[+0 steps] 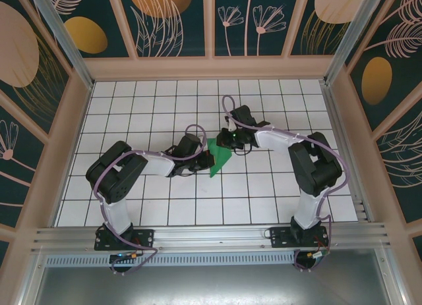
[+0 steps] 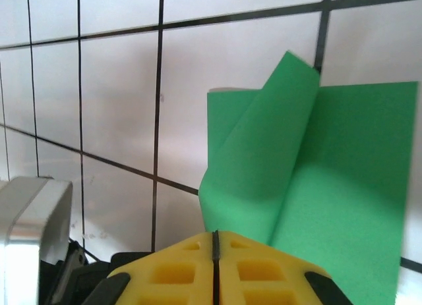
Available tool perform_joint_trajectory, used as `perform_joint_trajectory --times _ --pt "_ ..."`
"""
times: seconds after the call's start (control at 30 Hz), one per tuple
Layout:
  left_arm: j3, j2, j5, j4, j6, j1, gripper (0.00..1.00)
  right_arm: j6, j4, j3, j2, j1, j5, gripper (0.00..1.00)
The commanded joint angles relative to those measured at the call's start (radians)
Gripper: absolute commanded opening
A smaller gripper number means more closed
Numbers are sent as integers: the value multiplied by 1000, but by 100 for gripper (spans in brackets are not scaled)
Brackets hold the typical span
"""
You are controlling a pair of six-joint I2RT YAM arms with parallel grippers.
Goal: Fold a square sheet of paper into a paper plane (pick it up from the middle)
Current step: Fourth fold the wing at the center of the table.
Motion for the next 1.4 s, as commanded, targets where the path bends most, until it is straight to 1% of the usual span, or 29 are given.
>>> perform_joint_trajectory --times 0.0,0.13,0.27,0.47,0.7,1.0,1.2,1.3,1.37 --pt "-25 75 -75 -172 24 -2 0 -44 57 -24 44 2 -84 6" --pt "-26 74 -77 -176 24 -2 0 -64 84 -38 78 2 -128 3" --pt "-23 73 -74 -178 26 -2 0 -81 94 -43 114 3 -148 3" --pt "-24 72 -72 -191 33 -2 0 -103 96 -41 156 2 -109 3" --pt "-45 67 -67 -211 45 -1 0 -157 111 11 218 -93 -92 3" --pt "-58 68 -56 -218 53 -2 0 -180 104 111 288 -218 -70 3" --pt "-53 70 -49 -217 55 -2 0 -181 65 204 320 -263 -15 3" --pt "-48 69 -48 -216 60 -2 0 -180 45 238 300 -266 -2 3" --pt "-47 66 -48 -212 63 -1 0 -173 52 227 257 -263 1 3"
